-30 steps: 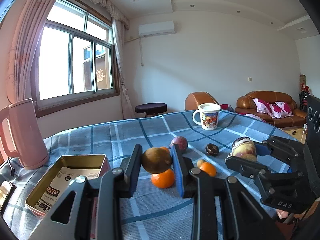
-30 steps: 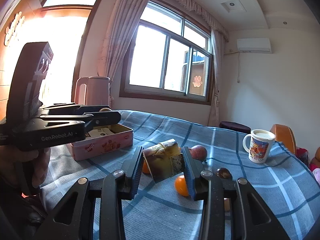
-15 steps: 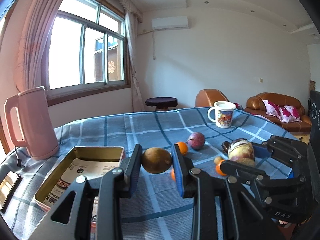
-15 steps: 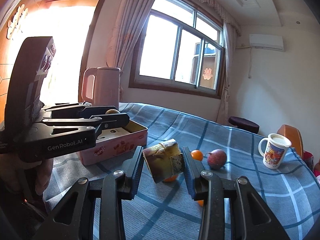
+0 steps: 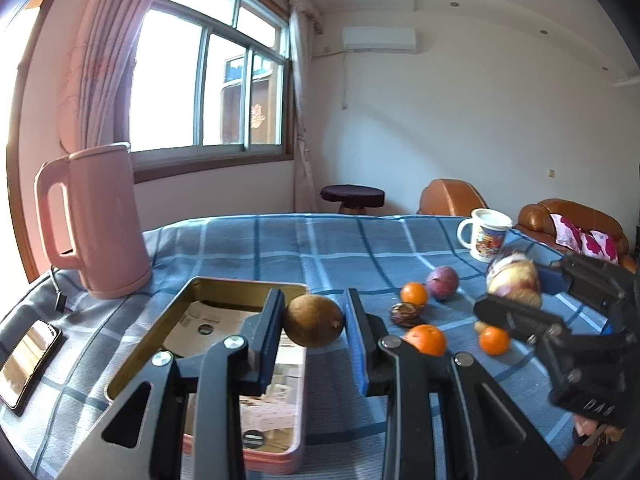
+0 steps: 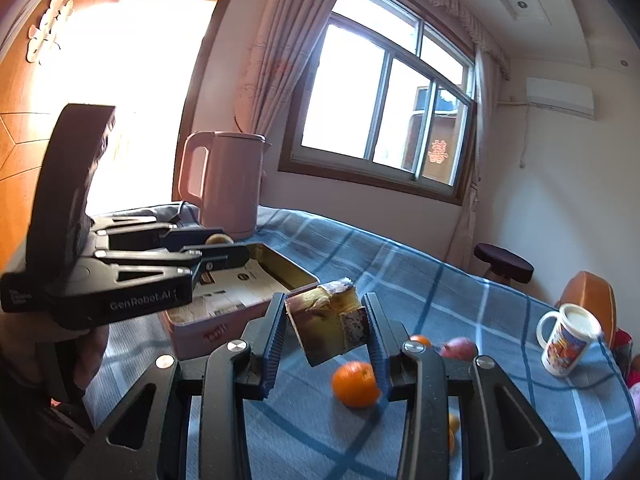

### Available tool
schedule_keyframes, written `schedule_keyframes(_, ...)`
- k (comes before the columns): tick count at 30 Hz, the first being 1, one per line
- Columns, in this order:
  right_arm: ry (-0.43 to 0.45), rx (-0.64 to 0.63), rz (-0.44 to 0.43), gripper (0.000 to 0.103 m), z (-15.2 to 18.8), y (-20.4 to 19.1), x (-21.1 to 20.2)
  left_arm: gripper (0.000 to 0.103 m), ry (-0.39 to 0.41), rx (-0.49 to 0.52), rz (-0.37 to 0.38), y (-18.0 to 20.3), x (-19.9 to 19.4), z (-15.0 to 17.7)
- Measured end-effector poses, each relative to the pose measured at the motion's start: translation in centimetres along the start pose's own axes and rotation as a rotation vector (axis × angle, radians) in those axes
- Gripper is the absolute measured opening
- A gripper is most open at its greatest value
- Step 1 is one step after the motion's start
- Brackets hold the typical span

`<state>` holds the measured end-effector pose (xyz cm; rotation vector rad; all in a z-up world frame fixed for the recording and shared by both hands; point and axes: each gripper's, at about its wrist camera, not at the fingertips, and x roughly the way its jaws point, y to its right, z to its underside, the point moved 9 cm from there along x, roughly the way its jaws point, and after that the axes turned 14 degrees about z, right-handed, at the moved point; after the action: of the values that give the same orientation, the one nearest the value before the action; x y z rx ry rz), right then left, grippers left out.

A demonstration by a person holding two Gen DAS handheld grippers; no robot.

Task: Organize fruits
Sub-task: 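Carry the kiwi with the left tool while the right tool carries the can toward the tin box, then open the left tool to drop the kiwi into the tin while the right tool releases the can there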

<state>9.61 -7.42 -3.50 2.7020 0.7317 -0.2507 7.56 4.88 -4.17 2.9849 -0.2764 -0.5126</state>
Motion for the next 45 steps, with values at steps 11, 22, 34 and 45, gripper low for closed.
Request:
schedule_keyframes(11, -0.021, -0.055, -0.067, 0.04, -2.5, -2.6, 3.3, 0.031, -0.057, -0.048, -0.076, -4.9, 0.8, 0.6)
schedule_keyframes(22, -0.098, -0.061, -0.142, 0.04, -2.6, -5.7, 7.0, 0.032, -0.142, -0.071, -0.12, -8.3, 1.9, 1.4)
schedule_keyframes(34, -0.233, -0.025, -0.196, 0.04, 0.0, -8.9, 11.4, 0.032, -0.221, -0.109, -0.139, -11.4, 2.9, 2.6)
schedule_keyframes(45, -0.319, -0.049, -0.206, 0.04, 2.3, -10.7, 13.2, 0.032, -0.283, -0.115, -0.137, -11.9, 4.2, 4.0)
